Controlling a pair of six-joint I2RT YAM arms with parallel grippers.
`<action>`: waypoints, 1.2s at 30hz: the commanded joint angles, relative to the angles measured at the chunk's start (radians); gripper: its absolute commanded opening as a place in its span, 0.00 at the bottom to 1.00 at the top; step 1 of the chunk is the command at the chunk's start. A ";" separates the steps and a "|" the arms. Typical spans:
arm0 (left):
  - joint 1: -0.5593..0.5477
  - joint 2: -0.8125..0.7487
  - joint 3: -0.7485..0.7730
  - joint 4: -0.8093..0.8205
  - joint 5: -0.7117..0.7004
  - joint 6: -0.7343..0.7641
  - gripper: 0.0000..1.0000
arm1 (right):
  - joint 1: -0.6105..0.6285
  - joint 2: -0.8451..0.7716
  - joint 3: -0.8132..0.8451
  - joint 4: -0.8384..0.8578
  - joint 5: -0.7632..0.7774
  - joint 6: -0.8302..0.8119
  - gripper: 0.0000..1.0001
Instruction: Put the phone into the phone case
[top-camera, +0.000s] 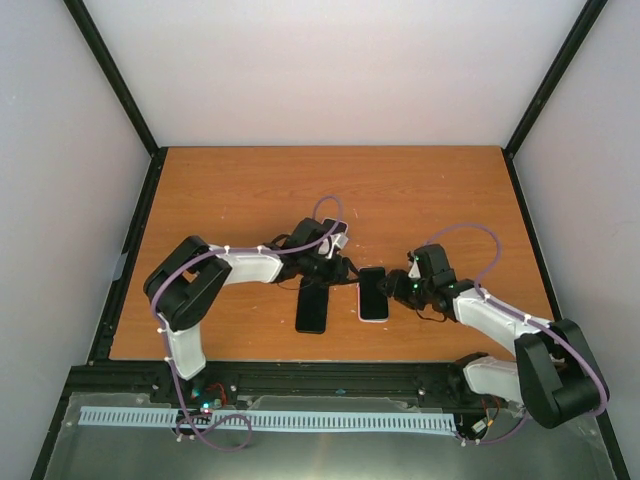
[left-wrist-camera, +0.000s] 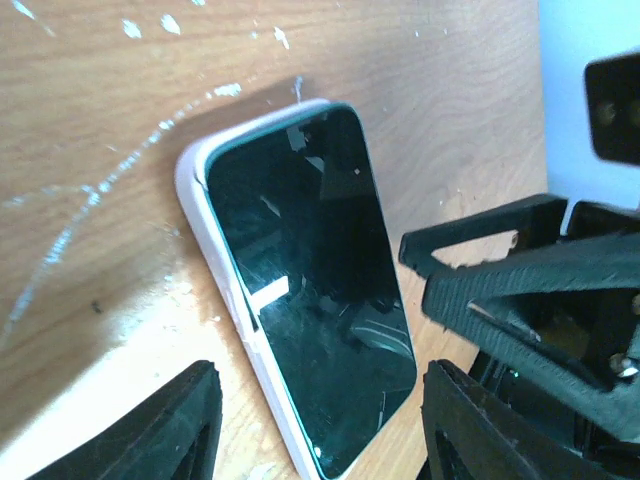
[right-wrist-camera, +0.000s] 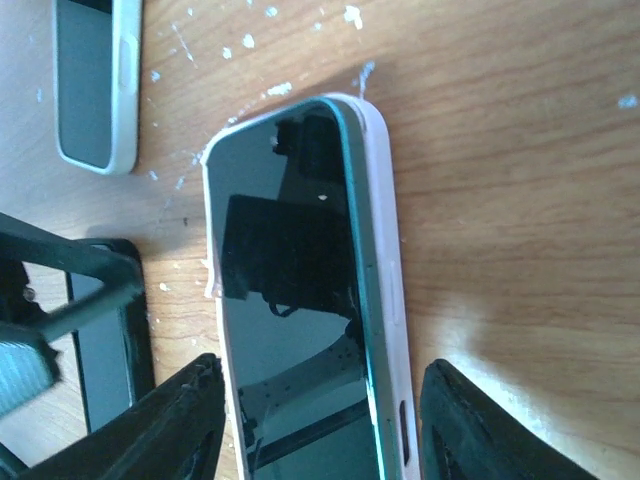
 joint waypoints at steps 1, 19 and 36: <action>0.013 0.008 0.024 0.026 -0.008 0.036 0.56 | 0.003 0.051 -0.035 0.086 -0.062 0.001 0.54; -0.039 0.079 -0.058 0.133 0.096 -0.026 0.36 | 0.004 0.208 -0.128 0.486 -0.248 0.187 0.59; -0.043 -0.002 -0.110 0.148 0.103 -0.050 0.51 | 0.003 0.178 -0.178 0.717 -0.322 0.336 0.59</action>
